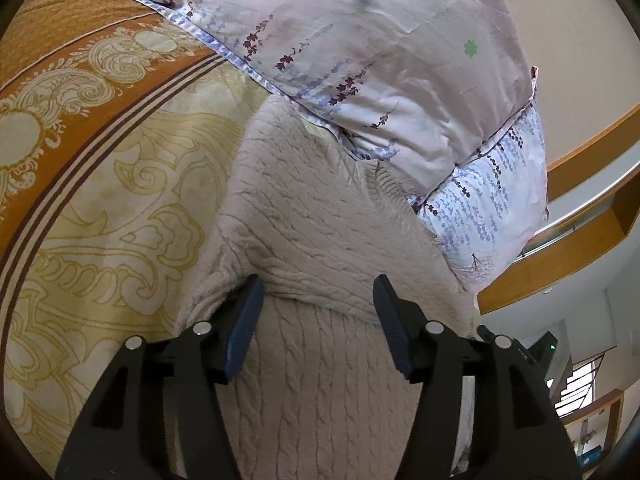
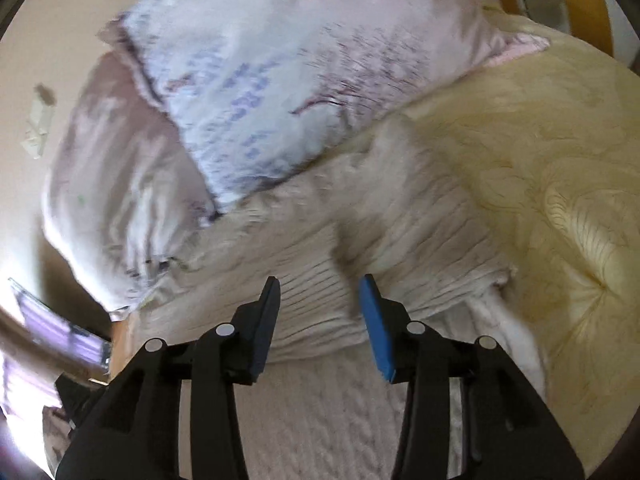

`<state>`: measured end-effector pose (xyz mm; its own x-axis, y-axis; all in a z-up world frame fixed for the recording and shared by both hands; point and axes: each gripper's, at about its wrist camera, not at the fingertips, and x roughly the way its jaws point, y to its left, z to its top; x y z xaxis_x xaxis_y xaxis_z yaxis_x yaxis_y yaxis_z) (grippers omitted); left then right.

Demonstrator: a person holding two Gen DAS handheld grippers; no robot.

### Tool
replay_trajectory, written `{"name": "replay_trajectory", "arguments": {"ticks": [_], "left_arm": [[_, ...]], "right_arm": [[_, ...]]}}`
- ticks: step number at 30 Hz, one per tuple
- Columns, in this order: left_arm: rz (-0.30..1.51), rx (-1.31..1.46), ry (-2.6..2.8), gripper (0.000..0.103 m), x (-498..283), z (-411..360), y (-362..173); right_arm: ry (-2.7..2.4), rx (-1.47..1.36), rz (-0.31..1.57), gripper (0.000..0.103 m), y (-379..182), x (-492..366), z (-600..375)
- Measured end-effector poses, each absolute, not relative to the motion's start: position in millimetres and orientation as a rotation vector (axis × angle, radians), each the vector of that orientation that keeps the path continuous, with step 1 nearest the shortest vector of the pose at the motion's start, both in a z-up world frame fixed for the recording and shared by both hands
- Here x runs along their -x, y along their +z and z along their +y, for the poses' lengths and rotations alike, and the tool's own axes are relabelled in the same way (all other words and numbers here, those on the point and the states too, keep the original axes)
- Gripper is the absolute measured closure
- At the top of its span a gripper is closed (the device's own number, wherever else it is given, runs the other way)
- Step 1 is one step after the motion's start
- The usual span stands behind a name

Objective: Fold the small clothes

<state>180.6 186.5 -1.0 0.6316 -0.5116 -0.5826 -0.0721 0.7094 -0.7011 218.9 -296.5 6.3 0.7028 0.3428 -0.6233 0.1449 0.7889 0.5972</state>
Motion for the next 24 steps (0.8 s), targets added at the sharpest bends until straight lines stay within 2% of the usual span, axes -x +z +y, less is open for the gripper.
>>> {"name": "replay_trajectory", "arguments": {"ticks": [3,6,10,11,14,16,18,20,22,24], "left_arm": [[0.870,0.754,-0.285,0.043,-182,186,0],[0.872,0.746,-0.288,0.041,-183,184,1],[0.873,0.735,-0.296,0.037,-184,182,2],[0.873,0.729,-0.297,0.035,-184,181,3],[0.873,0.704,-0.303,0.030,-184,177,4],[0.877,0.681,-0.306,0.028,-184,174,5],[0.888,0.652,-0.304,0.027,-182,172,8],[0.884,0.631,-0.312,0.027,-176,171,12],[0.859,0.596,-0.335,0.027,-165,172,19],[0.833,0.535,-0.340,0.027,-150,174,27]], "right_arm": [[0.152,-0.676,0.843,0.068,-6,-226,-294],[0.187,-0.609,0.828,0.093,-4,-224,-285],[0.189,-0.490,0.578,0.094,38,-201,-277],[0.173,-0.463,0.566,0.094,41,-200,-276],[0.088,-0.424,0.718,0.094,14,-216,-272],[0.075,-0.449,0.777,0.093,-5,-222,-274],[0.081,-0.456,0.778,0.092,2,-218,-276],[0.114,-0.498,0.770,0.083,8,-211,-282],[0.172,-0.538,0.760,0.066,13,-199,-291],[0.219,-0.564,0.750,0.059,15,-184,-299]]}}
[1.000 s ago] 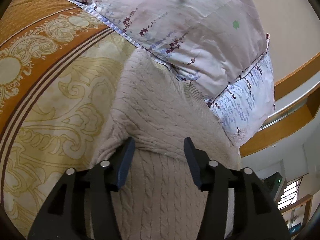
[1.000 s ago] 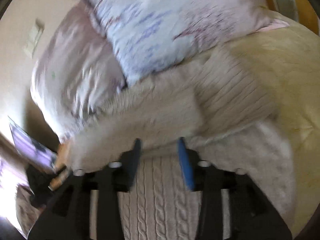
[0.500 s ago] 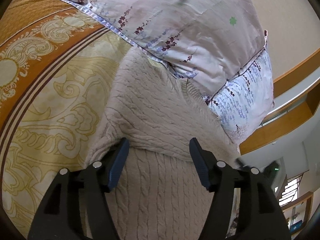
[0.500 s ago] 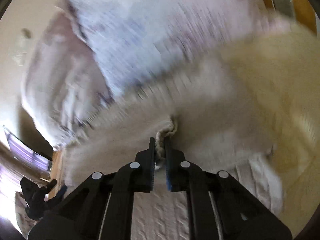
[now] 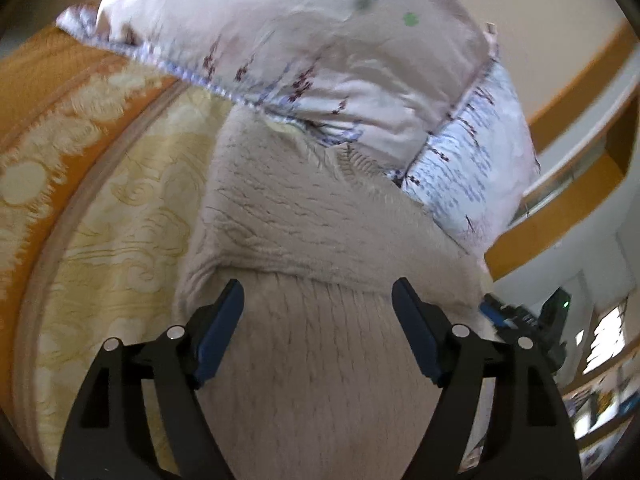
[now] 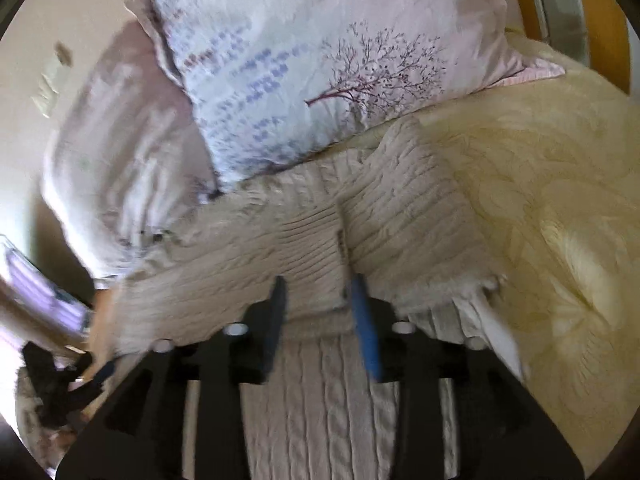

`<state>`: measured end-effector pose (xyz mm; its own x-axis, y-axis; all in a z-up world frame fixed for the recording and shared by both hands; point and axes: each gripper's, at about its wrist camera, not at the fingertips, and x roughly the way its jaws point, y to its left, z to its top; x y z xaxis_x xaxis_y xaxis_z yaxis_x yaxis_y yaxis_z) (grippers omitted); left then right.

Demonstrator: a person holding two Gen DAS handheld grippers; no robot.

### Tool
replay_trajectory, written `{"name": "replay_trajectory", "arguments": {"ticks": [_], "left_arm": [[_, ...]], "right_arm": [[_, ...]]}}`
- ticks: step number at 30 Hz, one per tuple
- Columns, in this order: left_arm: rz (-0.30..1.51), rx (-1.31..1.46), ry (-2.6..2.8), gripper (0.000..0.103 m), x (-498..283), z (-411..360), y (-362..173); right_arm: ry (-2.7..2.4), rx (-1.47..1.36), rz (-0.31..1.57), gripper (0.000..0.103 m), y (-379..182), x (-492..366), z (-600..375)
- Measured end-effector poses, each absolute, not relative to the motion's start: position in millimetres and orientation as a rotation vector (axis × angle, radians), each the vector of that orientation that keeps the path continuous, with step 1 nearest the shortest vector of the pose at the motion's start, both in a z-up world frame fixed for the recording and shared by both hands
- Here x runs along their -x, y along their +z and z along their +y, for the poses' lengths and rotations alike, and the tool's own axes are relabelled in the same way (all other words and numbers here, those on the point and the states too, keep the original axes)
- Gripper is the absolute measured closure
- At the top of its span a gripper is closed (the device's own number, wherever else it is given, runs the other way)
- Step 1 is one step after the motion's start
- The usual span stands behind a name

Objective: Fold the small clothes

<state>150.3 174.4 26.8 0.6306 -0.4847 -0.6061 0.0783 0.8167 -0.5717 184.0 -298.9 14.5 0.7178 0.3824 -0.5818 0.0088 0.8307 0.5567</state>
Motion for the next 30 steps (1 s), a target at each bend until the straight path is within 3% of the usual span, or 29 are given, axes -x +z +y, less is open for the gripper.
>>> {"name": "replay_trajectory", "arguments": {"ticks": [12,17,21,30], "left_arm": [[0.859,0.564,-0.352,0.029,-92,210,9],[0.856,0.613,-0.419,0.044,-72,206,1],[0.853,0.615,-0.483,0.056,-53,198,-2],[0.837,0.720,-0.632,0.058,-1,200,-9]], "right_arm": [[0.217,-0.646,0.823,0.059,-26,-97,-369],[0.346,-0.709,0.839,0.060,-36,-78,-367],[0.453,-0.740,0.827,0.067,-42,-59,-360],[0.636,-0.800,0.789,0.067,-63,-3,-357]]}}
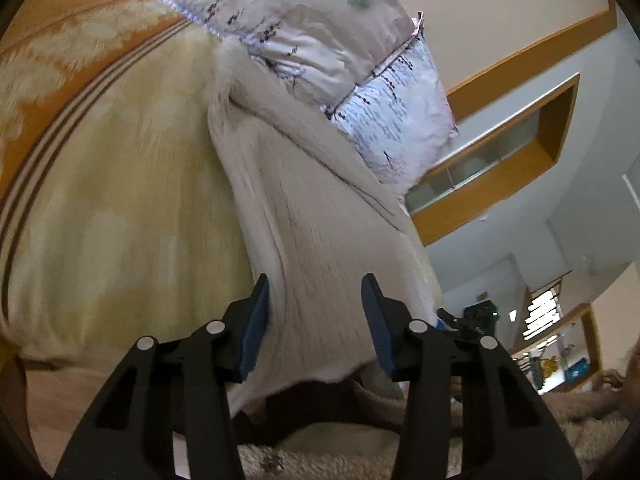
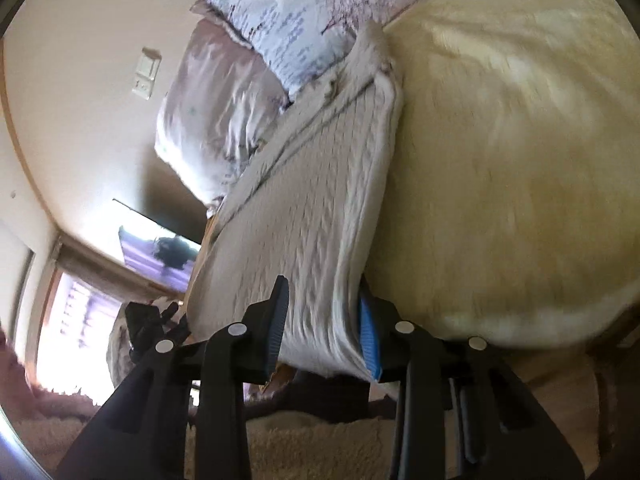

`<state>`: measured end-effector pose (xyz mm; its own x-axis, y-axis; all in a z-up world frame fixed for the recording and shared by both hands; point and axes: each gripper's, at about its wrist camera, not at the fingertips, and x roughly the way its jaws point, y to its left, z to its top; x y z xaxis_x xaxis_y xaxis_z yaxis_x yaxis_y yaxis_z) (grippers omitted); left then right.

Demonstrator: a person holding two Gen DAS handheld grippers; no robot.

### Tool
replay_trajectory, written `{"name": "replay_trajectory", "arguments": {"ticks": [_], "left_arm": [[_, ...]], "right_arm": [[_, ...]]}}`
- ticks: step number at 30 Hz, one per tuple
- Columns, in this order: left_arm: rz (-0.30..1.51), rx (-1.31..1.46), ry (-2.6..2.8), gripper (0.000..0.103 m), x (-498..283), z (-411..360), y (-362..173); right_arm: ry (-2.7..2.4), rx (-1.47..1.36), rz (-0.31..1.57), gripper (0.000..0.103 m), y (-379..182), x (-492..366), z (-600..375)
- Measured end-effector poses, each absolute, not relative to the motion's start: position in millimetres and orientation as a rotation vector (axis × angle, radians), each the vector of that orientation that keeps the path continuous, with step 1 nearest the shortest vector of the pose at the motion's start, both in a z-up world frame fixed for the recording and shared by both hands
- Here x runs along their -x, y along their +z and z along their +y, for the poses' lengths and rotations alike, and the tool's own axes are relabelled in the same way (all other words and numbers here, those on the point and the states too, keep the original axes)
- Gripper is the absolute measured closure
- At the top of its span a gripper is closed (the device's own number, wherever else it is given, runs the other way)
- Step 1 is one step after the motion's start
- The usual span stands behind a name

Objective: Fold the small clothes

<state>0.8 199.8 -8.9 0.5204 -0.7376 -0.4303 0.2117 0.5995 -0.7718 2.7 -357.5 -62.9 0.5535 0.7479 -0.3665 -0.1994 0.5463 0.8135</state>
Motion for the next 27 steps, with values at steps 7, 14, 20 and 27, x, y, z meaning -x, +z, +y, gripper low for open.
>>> {"name": "replay_trajectory", "arguments": {"ticks": [7,14,20,27], "left_arm": [[0.868,0.757,-0.662,0.058,29,197,-28],[0.940,0.752,-0.657,0.057,22,184,-53],[0.962,0.718,-0.690,0.093,21,177,-55],[0.838,0.661,-0.720,0.096,21,184,-13]], "right_arm": [[0.664,-0.761,0.847,0.067,-77,9,-347],[0.665,-0.740,0.881,0.067,-94,5,-336],[0.699,-0.662,0.790,0.094,-78,16,-330],[0.641,-0.586,0.563,0.095,-19,22,-334]]}}
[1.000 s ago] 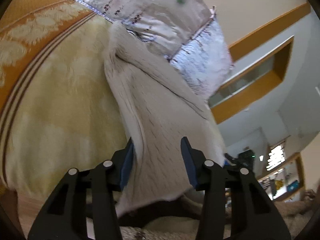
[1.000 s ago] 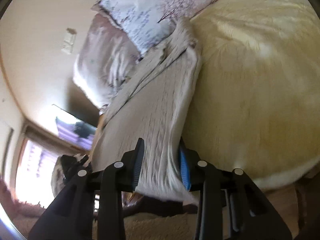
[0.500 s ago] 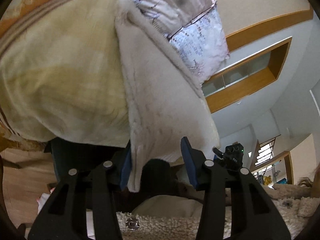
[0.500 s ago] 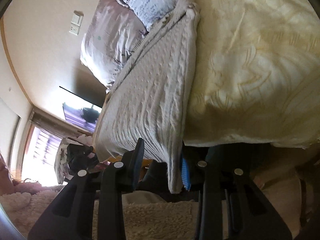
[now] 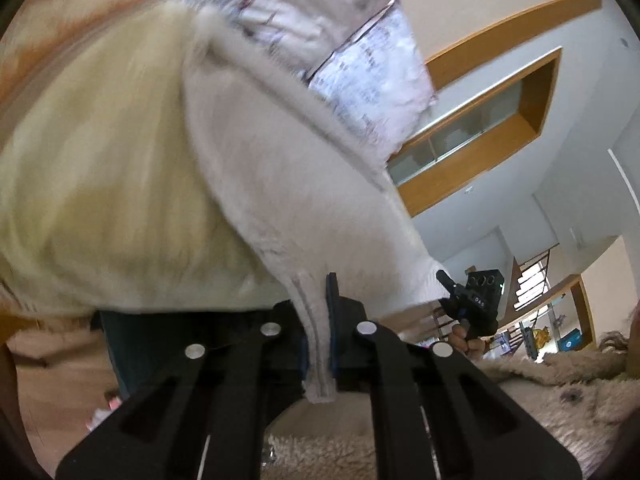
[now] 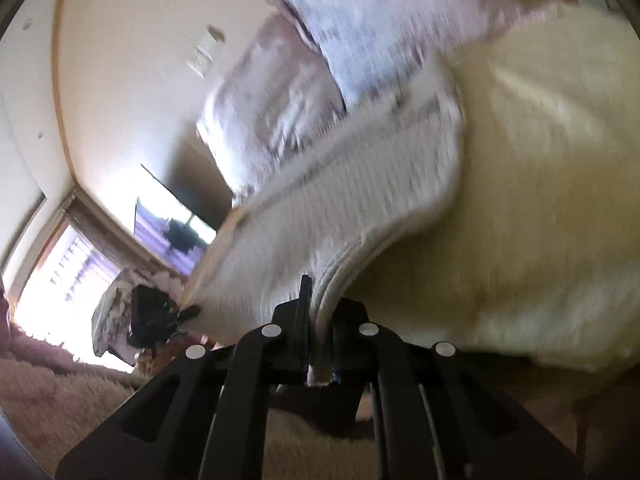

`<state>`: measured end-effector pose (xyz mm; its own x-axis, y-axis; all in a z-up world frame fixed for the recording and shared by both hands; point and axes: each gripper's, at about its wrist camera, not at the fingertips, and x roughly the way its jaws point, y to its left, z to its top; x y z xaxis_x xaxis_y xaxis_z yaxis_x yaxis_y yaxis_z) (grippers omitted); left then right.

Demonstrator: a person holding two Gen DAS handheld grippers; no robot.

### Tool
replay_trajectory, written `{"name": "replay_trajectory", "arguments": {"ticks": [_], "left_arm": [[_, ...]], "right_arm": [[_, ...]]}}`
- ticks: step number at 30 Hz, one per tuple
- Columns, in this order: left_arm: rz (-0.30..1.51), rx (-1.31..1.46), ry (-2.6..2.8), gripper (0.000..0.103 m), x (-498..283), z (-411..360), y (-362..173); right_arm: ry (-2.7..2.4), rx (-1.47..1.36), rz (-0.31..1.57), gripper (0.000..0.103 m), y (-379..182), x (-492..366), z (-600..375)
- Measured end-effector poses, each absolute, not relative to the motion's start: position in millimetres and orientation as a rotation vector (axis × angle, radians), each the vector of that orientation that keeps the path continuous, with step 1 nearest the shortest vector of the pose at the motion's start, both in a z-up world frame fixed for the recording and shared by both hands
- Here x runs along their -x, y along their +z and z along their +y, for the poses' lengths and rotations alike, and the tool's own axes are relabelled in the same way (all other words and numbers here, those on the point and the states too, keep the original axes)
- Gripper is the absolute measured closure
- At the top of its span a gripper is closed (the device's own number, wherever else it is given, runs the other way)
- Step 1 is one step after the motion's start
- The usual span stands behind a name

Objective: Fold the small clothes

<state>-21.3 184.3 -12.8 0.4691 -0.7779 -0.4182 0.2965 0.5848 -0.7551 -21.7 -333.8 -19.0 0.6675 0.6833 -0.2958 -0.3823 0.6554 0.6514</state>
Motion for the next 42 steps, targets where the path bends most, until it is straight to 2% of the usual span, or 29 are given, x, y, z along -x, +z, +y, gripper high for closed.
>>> {"name": "replay_trajectory", "arguments": {"ticks": [14,30,34,39,42], "left_arm": [[0.609,0.553,-0.508,0.097,-49,201,70],[0.508,0.407,-0.424,0.097,-146,188,140],[0.537,0.443,-0.394,0.097,-186,186,126],[0.712,0.553,-0.361,0.097,-241,182,69],[0.770,0.586,-0.336,0.097,-258,182,46]], "right_arm": [[0.174,-0.189,0.260,0.096,64,-5,-297],[0.117,-0.137,0.125,0.096,122,-71,-282],[0.124,-0.230,0.215,0.096,112,-122,-288],[0.122,-0.425,0.483,0.096,52,-201,-312],[0.115,-0.487,0.563,0.096,30,-223,-318]]}}
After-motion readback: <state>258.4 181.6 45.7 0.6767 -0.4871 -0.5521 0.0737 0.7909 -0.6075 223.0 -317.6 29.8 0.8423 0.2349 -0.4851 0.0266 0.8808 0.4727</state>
